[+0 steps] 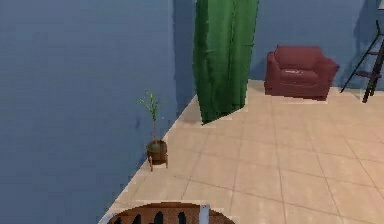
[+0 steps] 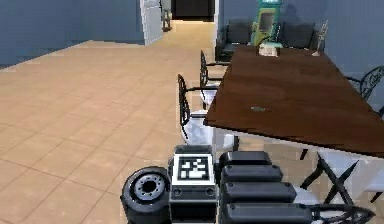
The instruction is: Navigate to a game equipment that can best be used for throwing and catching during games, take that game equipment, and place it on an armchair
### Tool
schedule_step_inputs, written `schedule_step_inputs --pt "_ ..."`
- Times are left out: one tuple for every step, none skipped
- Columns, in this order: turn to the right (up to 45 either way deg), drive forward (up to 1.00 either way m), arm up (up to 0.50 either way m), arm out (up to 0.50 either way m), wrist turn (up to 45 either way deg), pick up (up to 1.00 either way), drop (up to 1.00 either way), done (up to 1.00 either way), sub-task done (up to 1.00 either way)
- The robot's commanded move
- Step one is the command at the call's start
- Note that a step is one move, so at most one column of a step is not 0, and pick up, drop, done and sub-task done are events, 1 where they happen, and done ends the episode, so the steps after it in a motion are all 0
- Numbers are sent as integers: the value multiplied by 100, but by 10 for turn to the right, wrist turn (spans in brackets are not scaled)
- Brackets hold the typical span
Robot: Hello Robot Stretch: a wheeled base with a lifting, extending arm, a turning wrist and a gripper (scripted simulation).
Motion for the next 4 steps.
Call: schedule_step_inputs --pt "300 0 0 0 0 0 0 0 0" --pt "0 100 0 0 0 0 0 0 0" --pt "0 100 0 0 0 0 0 0 0" --pt "0 100 0 0 0 0 0 0 0"
